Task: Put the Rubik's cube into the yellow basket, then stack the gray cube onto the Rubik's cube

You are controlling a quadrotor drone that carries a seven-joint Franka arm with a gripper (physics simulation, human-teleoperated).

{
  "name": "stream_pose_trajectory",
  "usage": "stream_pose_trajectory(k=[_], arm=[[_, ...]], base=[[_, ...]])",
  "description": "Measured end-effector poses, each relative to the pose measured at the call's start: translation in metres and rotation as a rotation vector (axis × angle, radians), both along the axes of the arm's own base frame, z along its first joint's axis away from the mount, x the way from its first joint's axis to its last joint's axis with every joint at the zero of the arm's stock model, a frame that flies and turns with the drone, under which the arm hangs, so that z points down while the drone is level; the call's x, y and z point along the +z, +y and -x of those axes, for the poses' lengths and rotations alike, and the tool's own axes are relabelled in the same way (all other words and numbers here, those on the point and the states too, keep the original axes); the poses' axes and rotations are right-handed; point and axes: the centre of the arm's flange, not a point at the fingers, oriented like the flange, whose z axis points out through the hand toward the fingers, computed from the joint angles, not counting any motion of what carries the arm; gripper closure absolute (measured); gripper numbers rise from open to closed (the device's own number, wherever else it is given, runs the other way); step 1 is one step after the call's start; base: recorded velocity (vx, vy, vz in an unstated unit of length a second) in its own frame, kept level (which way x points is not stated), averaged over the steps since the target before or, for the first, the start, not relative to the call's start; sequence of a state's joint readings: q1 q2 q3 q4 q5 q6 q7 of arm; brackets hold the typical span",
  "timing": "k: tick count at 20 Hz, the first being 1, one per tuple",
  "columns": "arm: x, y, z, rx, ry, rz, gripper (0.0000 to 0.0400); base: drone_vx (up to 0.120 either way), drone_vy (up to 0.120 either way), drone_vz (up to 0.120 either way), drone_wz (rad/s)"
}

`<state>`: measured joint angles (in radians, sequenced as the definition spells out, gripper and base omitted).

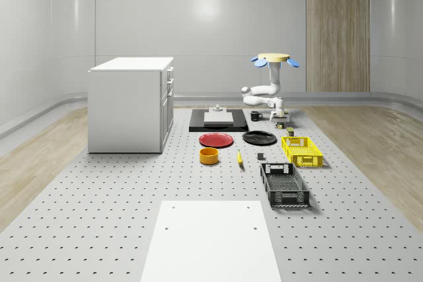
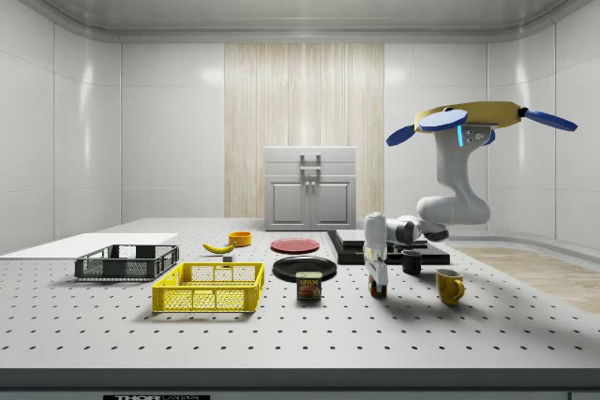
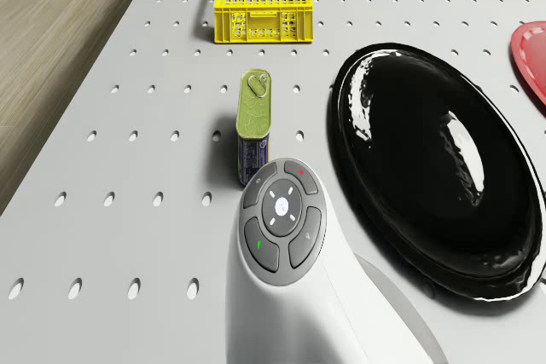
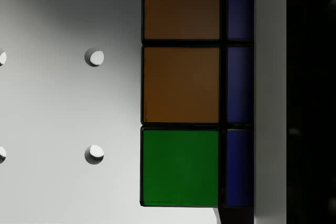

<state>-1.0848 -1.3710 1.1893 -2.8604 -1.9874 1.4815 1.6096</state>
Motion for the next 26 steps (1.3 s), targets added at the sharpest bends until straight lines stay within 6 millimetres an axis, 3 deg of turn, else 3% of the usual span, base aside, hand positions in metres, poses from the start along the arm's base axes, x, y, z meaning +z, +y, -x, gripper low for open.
stream_pose_trajectory(k=[5,11,19,26], arm=[[-0.014,0.0,0.0,0.0,0.0,-0.002,0.0076],[-0.035,0.0,0.0,0.0,-0.001,-0.004,0.0079],[-0.044,0.0,0.0,-0.001,-0.001,-0.005,0.0079],[-0.045,0.0,0.0,-0.001,-0.001,-0.005,0.008]], base=[[0.0,0.0,0.0,0.0],[0.007,0.0,0.113,0.0],[0.12,0.0,0.12,0.0],[0.12,0.0,0.006,0.0]])
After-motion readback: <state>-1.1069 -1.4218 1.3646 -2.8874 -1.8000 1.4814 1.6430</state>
